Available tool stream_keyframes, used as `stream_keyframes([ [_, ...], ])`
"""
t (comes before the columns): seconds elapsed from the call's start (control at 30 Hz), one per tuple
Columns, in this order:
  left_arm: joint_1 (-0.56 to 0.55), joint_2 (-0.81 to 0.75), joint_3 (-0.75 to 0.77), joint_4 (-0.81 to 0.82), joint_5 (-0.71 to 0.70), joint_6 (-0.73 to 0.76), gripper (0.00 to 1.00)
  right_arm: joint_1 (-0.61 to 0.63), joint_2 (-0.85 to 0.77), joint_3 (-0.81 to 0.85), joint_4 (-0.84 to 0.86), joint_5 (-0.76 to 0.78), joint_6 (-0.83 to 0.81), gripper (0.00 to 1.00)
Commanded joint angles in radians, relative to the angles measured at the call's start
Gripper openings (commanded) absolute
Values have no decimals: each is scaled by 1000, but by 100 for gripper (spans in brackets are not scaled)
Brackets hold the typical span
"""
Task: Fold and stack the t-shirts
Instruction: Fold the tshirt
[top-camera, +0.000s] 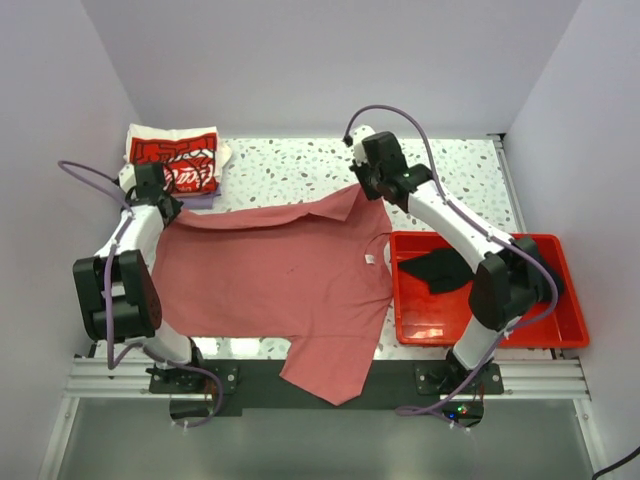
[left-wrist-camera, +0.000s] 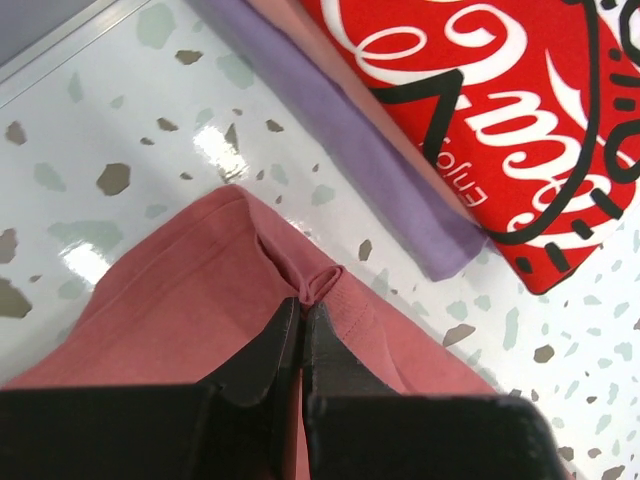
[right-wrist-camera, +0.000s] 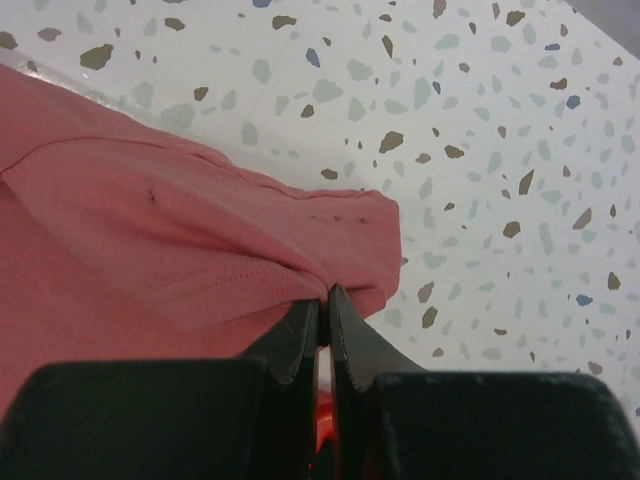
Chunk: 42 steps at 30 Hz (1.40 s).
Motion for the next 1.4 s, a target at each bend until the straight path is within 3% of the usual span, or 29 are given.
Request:
stream_keyframes([
  [0.0, 7, -66, -36, -74, -57, -27, 0, 28, -64, -44, -33, 10, 28, 0],
  [0.63, 17, -131, -103, -123, -140, -44, 0, 119, -220, -196, -193, 139, 123, 0],
  [1.27, 24, -158, -149, -171, -189, -82, 0, 237, -271, -360, -296, 60, 243, 0],
  [1.37, 29, -177, -151, -185, -193, -90, 4, 249, -292, -389, -302, 31, 243, 19],
])
